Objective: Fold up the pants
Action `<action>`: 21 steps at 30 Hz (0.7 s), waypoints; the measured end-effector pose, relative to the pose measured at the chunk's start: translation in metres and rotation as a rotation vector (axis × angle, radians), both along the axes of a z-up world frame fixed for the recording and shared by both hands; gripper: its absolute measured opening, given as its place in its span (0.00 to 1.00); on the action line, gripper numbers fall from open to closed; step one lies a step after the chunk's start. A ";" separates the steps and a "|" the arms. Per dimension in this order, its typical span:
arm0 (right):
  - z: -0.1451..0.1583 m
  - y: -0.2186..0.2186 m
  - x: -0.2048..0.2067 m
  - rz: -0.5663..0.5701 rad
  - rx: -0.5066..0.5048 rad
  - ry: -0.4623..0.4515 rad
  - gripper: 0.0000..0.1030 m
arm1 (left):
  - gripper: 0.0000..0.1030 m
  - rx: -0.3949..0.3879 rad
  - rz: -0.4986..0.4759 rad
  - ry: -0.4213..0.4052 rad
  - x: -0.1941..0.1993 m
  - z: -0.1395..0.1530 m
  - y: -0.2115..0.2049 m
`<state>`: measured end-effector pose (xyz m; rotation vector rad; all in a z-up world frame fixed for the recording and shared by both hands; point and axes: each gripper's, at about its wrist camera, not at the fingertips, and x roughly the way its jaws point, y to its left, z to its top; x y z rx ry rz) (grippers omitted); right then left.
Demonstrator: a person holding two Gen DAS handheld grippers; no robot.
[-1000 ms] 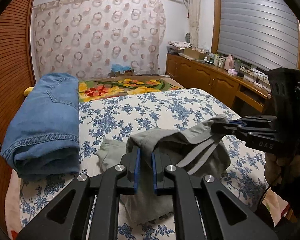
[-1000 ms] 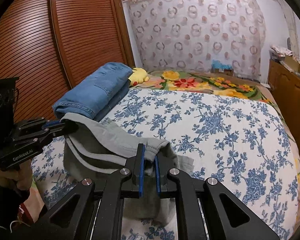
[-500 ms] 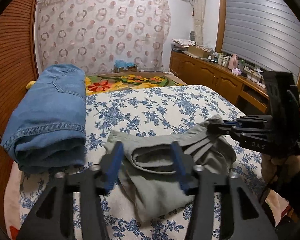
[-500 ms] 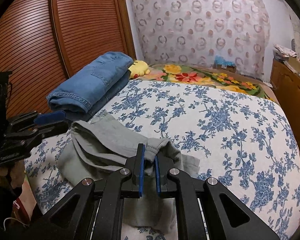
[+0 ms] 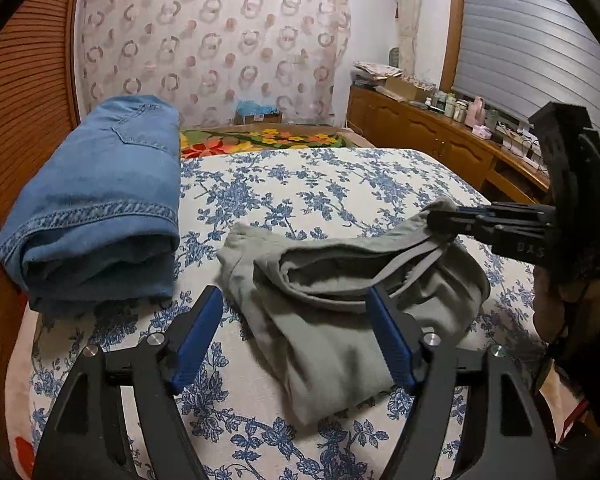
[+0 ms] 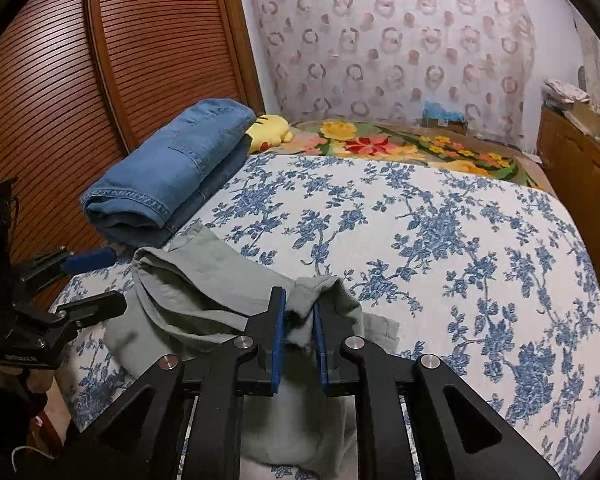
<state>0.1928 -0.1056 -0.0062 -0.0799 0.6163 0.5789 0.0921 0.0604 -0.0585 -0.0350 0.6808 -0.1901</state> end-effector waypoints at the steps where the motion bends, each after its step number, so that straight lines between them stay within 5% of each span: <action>1: 0.001 -0.001 -0.001 0.000 0.001 -0.003 0.22 | 0.73 0.003 0.000 0.003 0.000 -0.001 0.000; 7: 0.006 -0.018 -0.014 0.005 0.019 -0.033 0.36 | 0.73 0.019 -0.001 0.009 -0.002 -0.006 -0.002; 21: -0.015 -0.005 0.016 0.083 -0.104 0.052 0.37 | 0.73 0.013 0.000 0.017 0.000 -0.010 -0.001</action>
